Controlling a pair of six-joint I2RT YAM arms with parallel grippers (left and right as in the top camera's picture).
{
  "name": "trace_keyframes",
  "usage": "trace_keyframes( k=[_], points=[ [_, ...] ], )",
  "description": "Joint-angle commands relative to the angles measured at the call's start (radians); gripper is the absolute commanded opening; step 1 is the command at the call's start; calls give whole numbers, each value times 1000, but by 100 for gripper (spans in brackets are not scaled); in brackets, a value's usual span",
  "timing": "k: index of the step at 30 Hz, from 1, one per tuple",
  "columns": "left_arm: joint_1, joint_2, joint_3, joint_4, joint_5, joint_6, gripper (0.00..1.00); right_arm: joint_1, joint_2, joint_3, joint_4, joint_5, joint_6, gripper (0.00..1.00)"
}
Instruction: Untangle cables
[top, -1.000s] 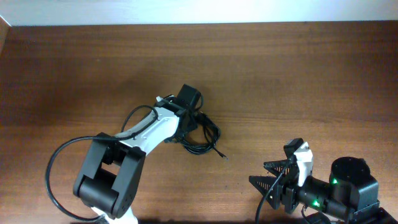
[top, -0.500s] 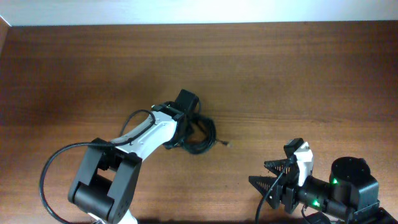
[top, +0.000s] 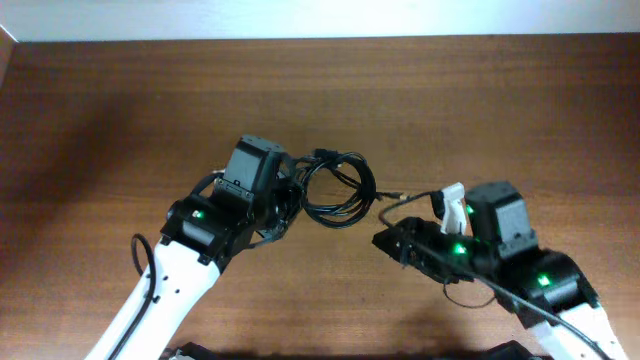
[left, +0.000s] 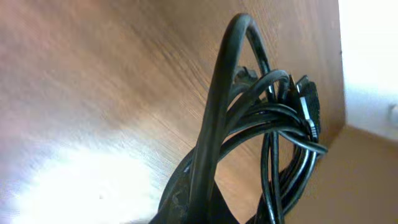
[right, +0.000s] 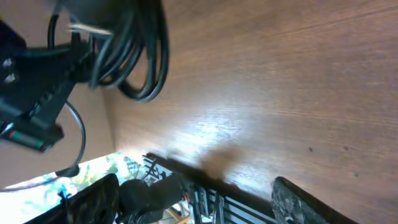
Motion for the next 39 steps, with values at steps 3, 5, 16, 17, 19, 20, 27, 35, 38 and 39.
trace_keyframes(
  k=[3, 5, 16, 17, 19, 20, 27, 35, 38, 39],
  points=[
    [3, -21, 21, 9, 179, -194, 0, 58, 113, 12, 280, 19, 13, 77],
    [3, -21, 21, 46, 222, -193, 0, 86, 177, 12, 316, 47, 16, 75],
    [4, -21, 21, 129, 71, -306, 0, 89, -61, 12, 187, 148, 186, 99],
    [3, -21, 21, 142, 72, -373, 0, 89, -66, 12, 152, 146, 256, 99],
    [3, -21, 21, 158, 75, -399, 0, 90, -36, 12, 143, 144, 374, 98],
    [3, -21, 21, 168, 87, -399, 0, 90, -8, 12, 145, 145, 460, 99],
    [3, -21, 21, 204, 211, -399, 0, 90, 274, 12, 462, 145, 578, 83],
    [3, -21, 21, 277, 269, -277, 0, 68, 271, 12, 529, 193, 375, 74],
    [4, -21, 21, 316, 198, -264, 0, 69, 94, 12, 281, 197, 365, 82],
    [4, -21, 21, 383, 192, -264, 0, 71, 15, 12, 172, 222, 365, 82]
  ],
)
